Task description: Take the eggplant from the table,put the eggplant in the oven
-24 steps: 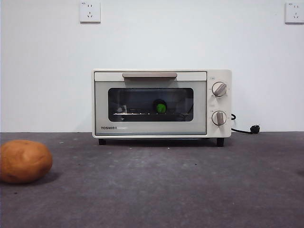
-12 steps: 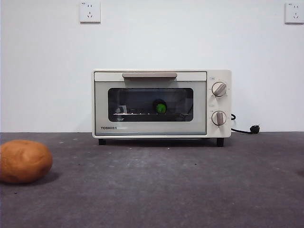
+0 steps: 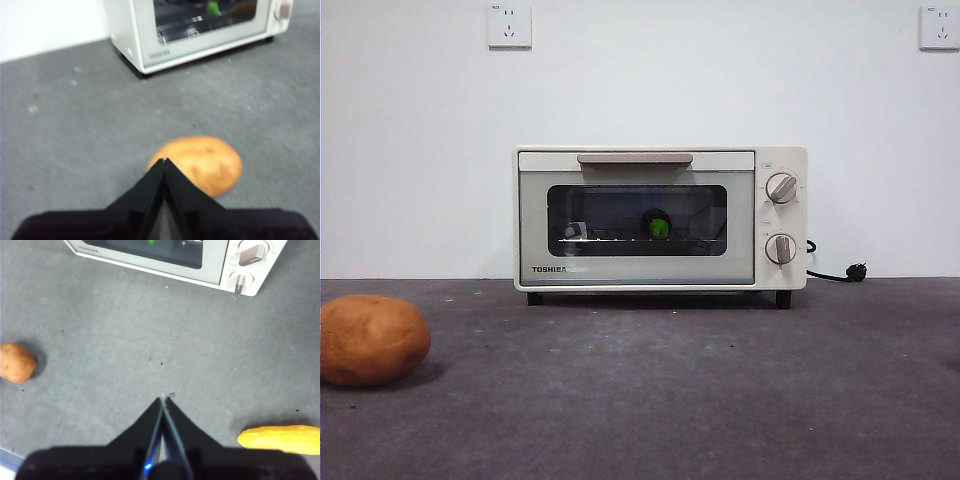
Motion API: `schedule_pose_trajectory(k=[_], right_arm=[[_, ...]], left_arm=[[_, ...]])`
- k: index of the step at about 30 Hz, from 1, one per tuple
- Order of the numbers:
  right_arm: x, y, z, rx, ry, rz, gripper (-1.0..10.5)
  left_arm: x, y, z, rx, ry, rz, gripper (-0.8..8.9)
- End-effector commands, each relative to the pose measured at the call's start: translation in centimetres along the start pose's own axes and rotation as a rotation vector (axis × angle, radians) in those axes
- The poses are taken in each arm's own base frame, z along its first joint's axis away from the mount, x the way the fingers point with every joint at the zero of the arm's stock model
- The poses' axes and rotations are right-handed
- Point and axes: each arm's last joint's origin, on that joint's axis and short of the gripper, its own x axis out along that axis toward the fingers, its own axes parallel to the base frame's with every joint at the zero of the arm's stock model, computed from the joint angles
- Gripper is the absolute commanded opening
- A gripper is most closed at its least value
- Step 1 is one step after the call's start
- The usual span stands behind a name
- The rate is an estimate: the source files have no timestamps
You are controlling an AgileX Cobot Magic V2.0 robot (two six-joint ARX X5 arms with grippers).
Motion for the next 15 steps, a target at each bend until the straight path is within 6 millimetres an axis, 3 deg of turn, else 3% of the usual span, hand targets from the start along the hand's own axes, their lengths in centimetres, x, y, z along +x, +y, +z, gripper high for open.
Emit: schedule_pose_trajectory(k=[1, 15], right_arm=[[0.12, 0.02, 0.15, 0.01, -0.003, -0.001, 0.0], [0.12, -0.04, 0.17, 0.009, -0.007, -0.019, 0.0]], left_arm=[[0.14, -0.18, -0.15, -0.008, -0.005, -0.017, -0.04], [0.22, -0.3, -0.18, -0.007, 0.003, -0.035, -0.04]])
